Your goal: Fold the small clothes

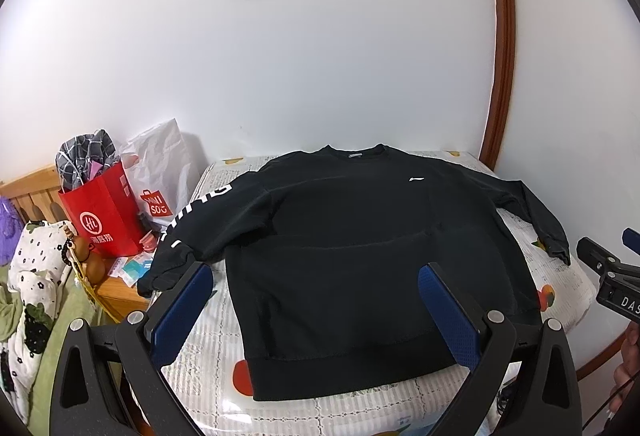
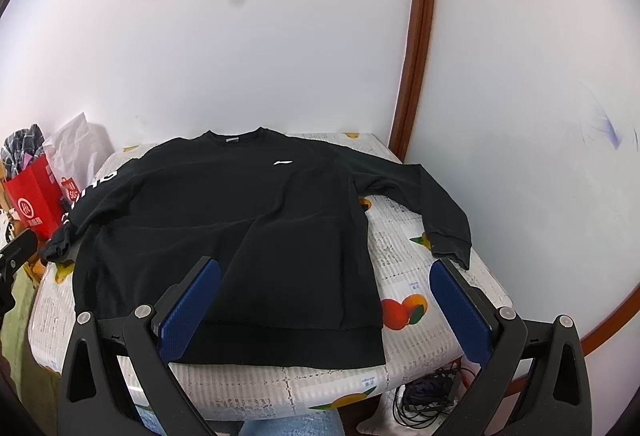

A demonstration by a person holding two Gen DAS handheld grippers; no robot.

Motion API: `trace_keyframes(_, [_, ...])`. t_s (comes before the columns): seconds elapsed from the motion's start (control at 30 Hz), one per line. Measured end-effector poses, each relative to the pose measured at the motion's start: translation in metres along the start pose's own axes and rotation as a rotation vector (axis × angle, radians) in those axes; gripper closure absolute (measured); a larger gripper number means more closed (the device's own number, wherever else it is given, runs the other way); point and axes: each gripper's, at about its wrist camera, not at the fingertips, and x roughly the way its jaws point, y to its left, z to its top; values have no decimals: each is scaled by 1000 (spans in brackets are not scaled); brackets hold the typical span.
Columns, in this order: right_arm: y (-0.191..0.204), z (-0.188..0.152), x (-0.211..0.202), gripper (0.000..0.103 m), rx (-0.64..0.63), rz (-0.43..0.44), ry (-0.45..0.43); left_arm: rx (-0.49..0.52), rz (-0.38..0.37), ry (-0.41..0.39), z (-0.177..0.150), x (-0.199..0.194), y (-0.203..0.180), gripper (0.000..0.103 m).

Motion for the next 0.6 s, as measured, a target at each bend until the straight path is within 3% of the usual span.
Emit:
trace_keyframes(0.33, [5, 8, 10, 0, 1, 4, -6, 0, -38, 21, 10, 21, 6, 0])
trace_keyframes(0.6, [14, 11, 43, 0, -8, 60, -5, -15, -11, 106, 6, 79, 24, 0])
